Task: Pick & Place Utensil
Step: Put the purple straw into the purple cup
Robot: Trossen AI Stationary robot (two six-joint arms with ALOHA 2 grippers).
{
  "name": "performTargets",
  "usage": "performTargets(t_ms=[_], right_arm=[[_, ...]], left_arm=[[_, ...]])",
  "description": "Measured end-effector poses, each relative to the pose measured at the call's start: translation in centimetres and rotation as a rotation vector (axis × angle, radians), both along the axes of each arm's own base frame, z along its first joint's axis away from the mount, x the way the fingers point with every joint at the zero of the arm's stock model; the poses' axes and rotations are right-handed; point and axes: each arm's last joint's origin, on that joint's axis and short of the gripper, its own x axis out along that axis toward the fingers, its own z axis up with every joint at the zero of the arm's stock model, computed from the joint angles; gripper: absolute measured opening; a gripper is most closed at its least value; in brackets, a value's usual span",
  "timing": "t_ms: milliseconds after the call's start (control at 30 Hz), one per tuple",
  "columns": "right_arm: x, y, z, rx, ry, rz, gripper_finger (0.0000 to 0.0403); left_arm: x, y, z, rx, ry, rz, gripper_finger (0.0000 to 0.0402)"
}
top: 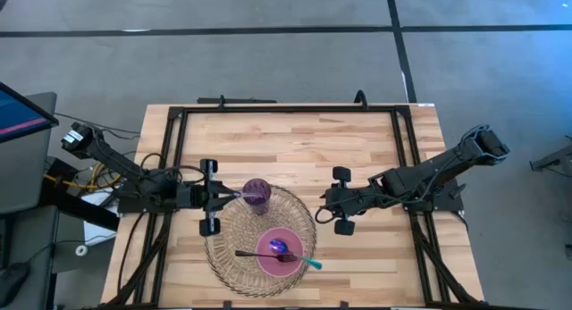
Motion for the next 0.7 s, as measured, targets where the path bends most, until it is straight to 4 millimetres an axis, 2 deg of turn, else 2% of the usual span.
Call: performTargets(t_ms=[133,400,700], right_arm=[[0.0,0.0,0.0,0.0,0.0,0.0,0.0118],[0.0,0.0,0.0,0.0,0.0,0.0,0.0118],[0.0,0.0,0.0,0.001,0.0,0.0,0.0118]], left_arm=[[0.0,0.2,-0.1,-0.039,0.02,0.051,0.0016],[0.9,0.4,-1.1,-0.135,0.13,0.27,0.0044],[2.4,-0.5,-2.5,-0.132,0.194,0.262,0.0097]])
